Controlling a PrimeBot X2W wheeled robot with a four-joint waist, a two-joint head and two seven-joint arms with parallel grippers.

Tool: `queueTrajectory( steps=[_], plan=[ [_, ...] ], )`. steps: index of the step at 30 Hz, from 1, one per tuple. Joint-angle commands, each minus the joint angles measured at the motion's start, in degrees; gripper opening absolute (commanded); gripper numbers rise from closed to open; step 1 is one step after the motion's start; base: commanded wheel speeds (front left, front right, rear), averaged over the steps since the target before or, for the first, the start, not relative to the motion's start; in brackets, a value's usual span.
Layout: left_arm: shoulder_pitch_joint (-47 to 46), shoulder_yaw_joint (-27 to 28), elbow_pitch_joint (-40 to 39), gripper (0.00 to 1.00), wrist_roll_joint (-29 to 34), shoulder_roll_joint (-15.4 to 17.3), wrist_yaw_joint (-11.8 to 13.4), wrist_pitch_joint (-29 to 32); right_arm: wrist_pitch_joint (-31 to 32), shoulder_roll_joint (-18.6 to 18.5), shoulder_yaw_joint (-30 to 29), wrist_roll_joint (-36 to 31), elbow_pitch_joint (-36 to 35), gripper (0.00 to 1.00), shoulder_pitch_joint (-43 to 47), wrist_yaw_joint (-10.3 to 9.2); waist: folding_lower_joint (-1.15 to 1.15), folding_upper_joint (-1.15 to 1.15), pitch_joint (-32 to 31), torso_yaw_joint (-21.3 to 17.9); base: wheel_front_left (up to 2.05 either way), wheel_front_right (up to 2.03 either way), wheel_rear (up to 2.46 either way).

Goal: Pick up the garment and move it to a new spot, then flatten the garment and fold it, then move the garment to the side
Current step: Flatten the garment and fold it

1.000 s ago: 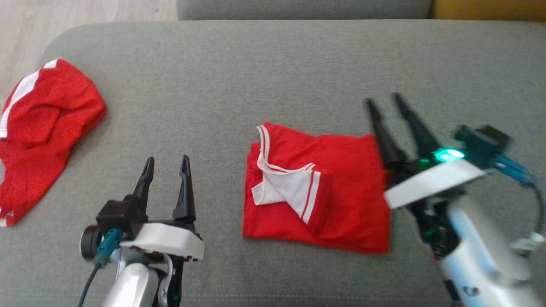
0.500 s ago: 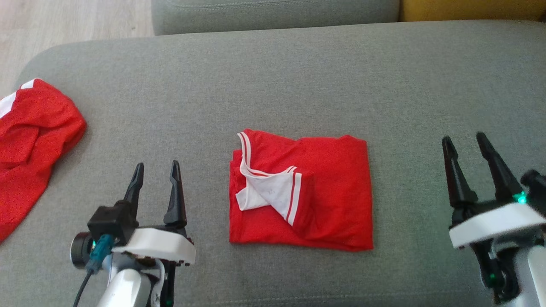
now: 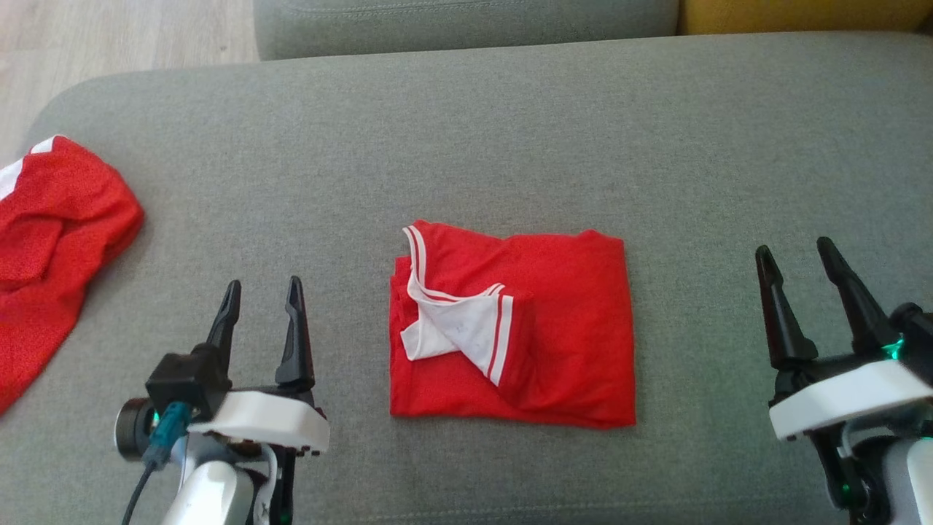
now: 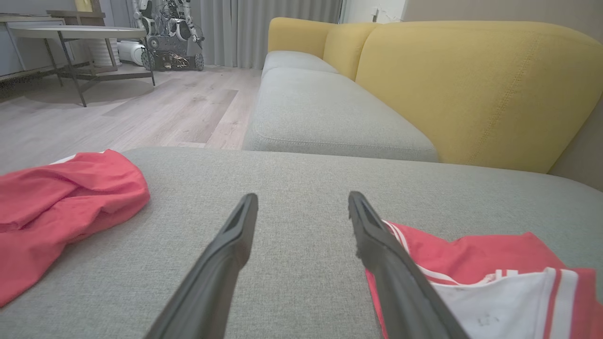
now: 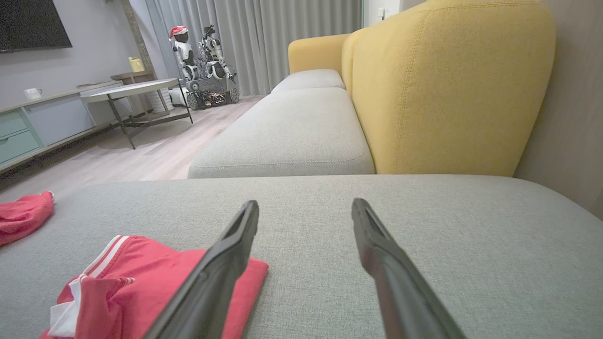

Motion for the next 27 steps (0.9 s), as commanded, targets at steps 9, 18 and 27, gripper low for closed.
queueTrajectory(
  steps=[9,18,27],
  plan=[
    [-1.9,1.2,-2.0,1.00,0.2,1.2,0.4,-0.1,0.8,-0.5,0.6,-0.8,-2.1,0.98,-0.8,-0.05,0.00,0.00,0.3,0.6,0.00,0.00,0.00],
    [-2.9,0.7,-1.9,1.00,0.2,0.9,0.1,-0.3,0.5,0.8,8.2,0.3,6.5,0.00,-4.7,-0.05,0.00,0.00,1.2,3.3,0.00,0.00,0.00],
    [-3.9,-0.1,-1.2,1.00,0.1,0.3,-0.3,-0.5,-4.0,5.7,21.0,4.0,22.8,0.00,-12.8,-0.05,0.00,0.00,2.5,7.2,0.00,0.00,0.00]
  ],
)
